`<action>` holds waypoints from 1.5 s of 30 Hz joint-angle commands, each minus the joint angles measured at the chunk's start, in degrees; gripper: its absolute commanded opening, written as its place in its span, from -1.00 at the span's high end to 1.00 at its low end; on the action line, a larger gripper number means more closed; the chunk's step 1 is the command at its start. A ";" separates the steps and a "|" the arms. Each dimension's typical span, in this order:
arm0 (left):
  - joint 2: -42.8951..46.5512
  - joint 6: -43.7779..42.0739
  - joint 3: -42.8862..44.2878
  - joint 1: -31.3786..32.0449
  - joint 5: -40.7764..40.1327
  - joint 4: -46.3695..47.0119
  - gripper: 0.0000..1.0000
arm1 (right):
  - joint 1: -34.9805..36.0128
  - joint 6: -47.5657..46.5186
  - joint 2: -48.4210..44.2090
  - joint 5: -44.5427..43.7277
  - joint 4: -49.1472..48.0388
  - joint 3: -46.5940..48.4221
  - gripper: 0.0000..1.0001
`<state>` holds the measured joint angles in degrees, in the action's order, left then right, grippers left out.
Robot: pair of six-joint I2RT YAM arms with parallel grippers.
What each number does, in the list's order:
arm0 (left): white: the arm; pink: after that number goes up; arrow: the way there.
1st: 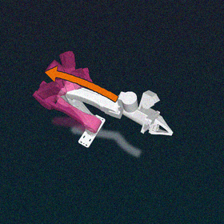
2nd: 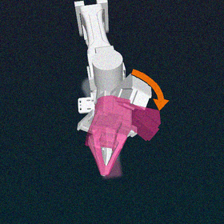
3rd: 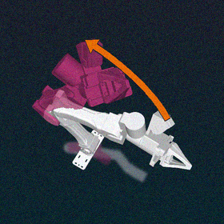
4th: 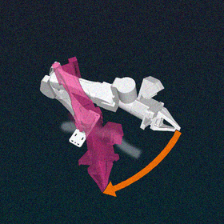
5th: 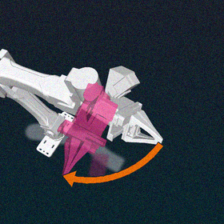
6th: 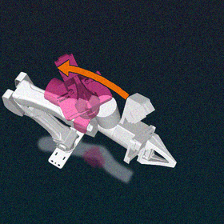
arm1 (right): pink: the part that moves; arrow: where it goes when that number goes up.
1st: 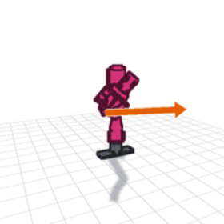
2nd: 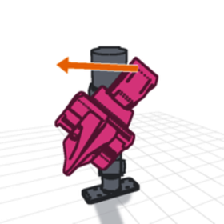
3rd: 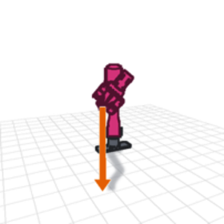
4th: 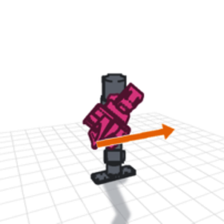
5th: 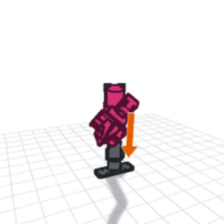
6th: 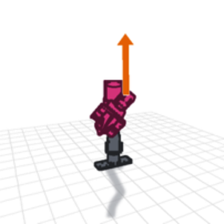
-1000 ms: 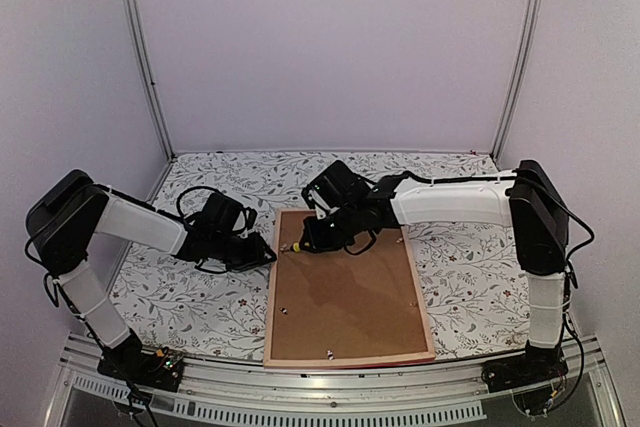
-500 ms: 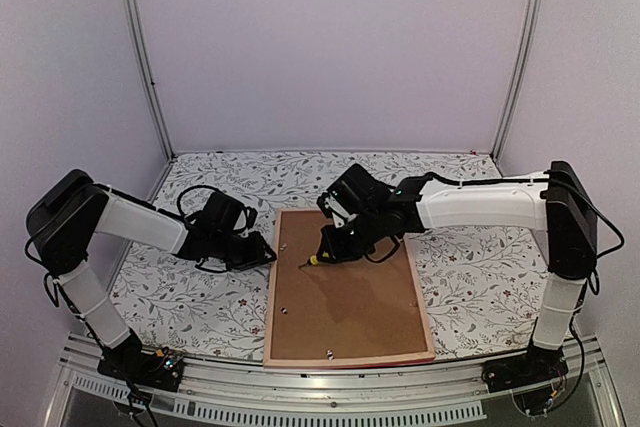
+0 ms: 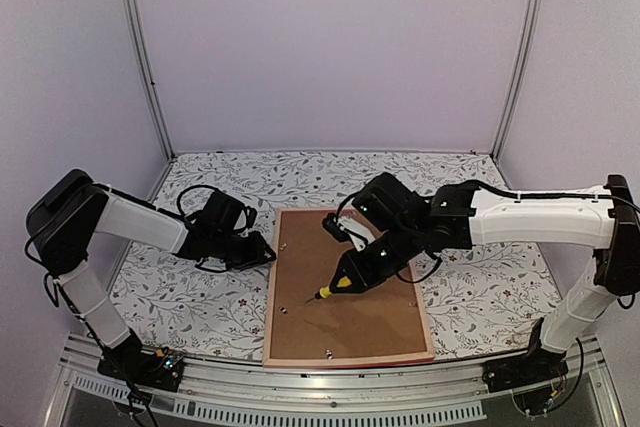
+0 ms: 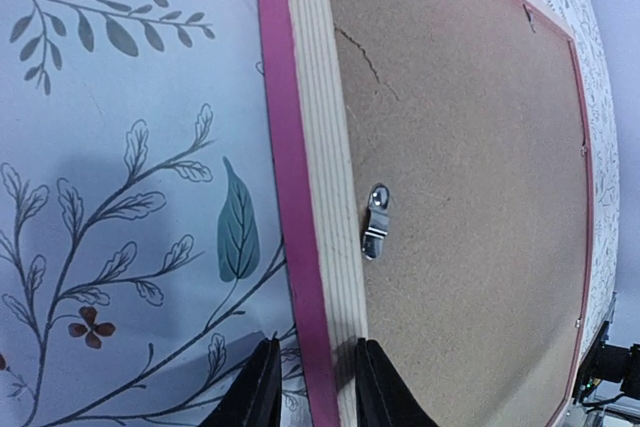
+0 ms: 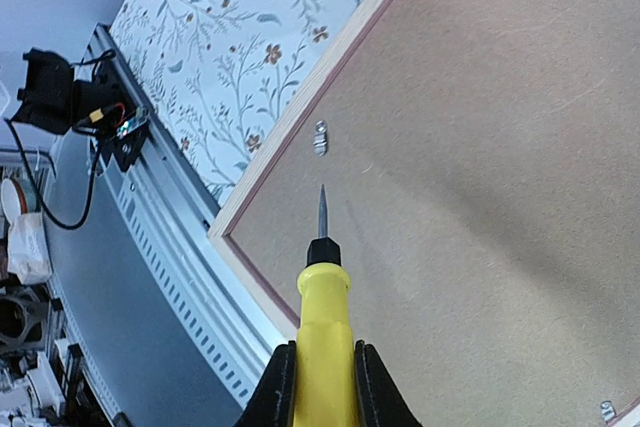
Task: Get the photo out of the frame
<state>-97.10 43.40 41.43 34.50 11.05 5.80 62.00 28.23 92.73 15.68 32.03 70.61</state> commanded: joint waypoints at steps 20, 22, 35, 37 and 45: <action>0.68 -0.35 1.35 0.35 -2.07 -4.53 0.44 | 8.06 -5.91 -1.47 3.12 8.67 -3.16 1.00; 0.68 -0.25 1.08 0.39 -2.08 -4.22 0.44 | 8.19 -5.82 -1.91 3.02 8.75 -3.68 1.00; 0.63 -0.28 0.63 0.30 -2.06 -3.69 0.44 | 8.21 -5.30 -2.52 1.86 11.00 -5.05 1.00; 0.37 -0.33 0.75 0.22 -2.06 -3.68 0.44 | 8.15 -5.76 -2.93 1.90 12.19 -5.14 1.00; -0.23 -0.49 0.89 0.04 -2.02 -3.47 0.44 | 8.14 -6.09 -3.74 0.45 15.55 -6.07 1.00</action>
<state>-96.99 43.35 42.30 34.50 10.79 3.90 69.76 22.83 90.26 18.52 43.62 65.69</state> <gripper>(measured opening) 0.279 0.161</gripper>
